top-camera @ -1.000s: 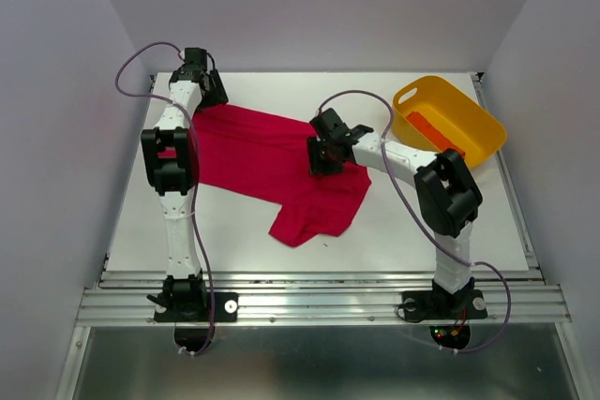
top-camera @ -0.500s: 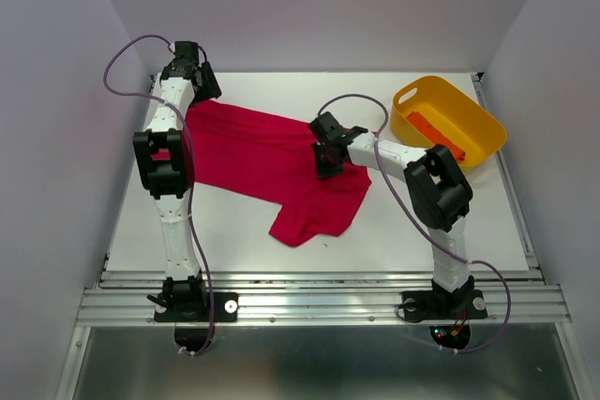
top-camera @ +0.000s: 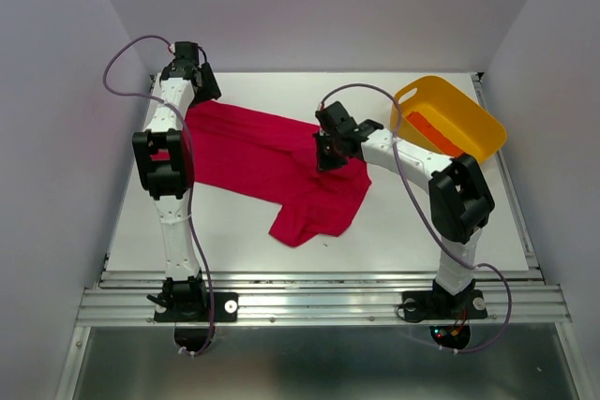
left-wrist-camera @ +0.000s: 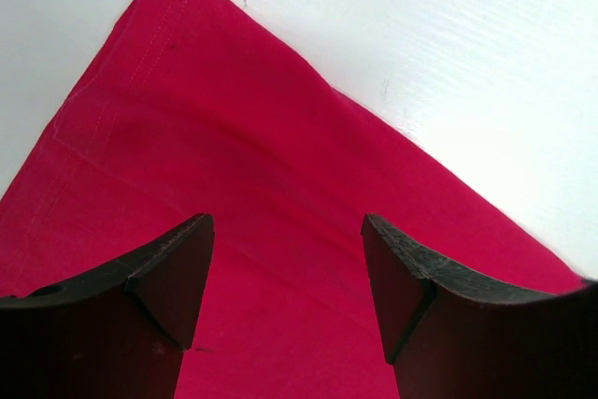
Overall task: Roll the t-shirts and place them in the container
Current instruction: Fold the T-shirt at the center of the board.
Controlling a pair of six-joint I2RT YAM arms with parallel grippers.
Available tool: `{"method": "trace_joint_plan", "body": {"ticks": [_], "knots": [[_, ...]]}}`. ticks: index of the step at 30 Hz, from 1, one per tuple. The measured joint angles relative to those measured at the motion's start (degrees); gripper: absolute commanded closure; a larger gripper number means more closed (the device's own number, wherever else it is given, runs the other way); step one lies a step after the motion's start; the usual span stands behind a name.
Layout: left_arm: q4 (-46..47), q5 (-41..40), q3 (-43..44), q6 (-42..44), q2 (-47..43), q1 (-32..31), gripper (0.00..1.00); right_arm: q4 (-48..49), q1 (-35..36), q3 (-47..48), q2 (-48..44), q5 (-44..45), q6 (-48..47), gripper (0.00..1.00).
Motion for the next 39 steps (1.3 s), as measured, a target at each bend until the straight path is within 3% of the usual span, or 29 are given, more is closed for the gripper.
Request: {"method": "trace_joint_plan", "body": {"ticks": [3,5,7,14,20,27,39], "knots": [[-0.1,-0.1,-0.5,0.2,0.0,0.0,0.2,-0.4,0.0,-0.3,0.0,-1.8,-0.1,0.69],[-0.1,0.0,-0.5,0.3,0.0,0.0,0.18,-1.3,0.0,-0.3,0.0,-2.8,0.0,0.55],[-0.2,0.0,-0.6,0.4,0.0,0.0,0.18,-2.8,0.0,-0.2,0.0,-2.8,-0.4,0.53],[-0.2,0.4,-0.6,0.6,0.0,0.0,0.18,-5.1,-3.4,-0.2,-0.2,-1.0,-0.5,0.58],[-0.3,0.8,-0.7,0.6,0.0,0.0,0.18,-3.2,-9.1,-7.2,-3.6,-2.2,2.4,0.61],[-0.3,1.0,-0.7,0.6,-0.1,0.0,0.18,-0.1,-8.2,-13.7,-3.6,-6.1,5.5,0.62],[-0.3,1.0,-1.0,0.6,-0.1,-0.2,0.18,4.5,-8.2,-13.9,-1.3,-9.2,6.3,0.63]]}}
